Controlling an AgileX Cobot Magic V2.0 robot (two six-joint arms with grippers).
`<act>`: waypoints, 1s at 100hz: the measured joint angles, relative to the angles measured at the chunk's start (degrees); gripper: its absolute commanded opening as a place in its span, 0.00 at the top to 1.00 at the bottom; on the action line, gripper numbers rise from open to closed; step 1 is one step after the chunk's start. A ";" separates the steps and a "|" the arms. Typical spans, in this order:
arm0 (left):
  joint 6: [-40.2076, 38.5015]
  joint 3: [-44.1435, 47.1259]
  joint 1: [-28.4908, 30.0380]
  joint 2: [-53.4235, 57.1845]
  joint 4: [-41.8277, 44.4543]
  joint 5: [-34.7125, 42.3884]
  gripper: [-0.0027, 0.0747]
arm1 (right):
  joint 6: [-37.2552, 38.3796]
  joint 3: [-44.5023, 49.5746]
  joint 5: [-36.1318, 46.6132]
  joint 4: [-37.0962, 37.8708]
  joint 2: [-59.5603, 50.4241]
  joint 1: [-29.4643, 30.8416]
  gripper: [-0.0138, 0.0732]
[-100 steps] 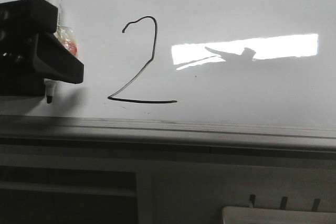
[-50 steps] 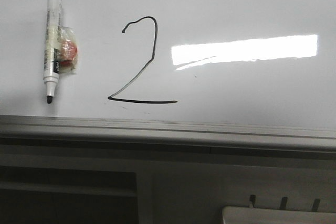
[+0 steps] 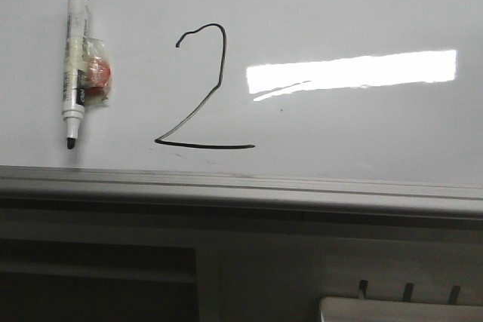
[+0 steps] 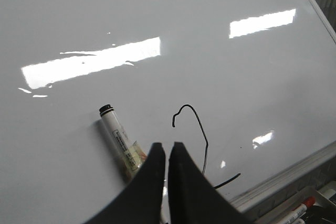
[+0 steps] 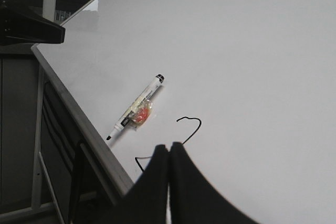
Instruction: Write number 2 on whiteboard
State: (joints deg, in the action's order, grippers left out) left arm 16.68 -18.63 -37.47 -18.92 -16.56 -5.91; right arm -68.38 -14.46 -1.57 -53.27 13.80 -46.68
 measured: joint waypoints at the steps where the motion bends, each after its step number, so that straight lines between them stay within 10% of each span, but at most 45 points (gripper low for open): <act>1: 0.00 0.03 0.00 0.16 0.00 0.00 0.99 | 0.00 0.32 0.00 0.00 -0.35 0.00 0.92; 77: 0.00 1.45 0.22 0.64 1.29 0.38 0.99 | 0.00 3.45 -0.03 -0.14 -1.77 0.00 0.92; 100: 0.00 5.32 10.77 3.20 7.80 4.48 0.99 | 0.00 3.54 -0.03 -0.14 -1.77 0.00 0.92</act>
State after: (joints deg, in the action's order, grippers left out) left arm 16.68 -13.31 -26.70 -15.72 -8.76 -1.43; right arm -68.38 -10.92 -1.60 -53.41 12.03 -46.68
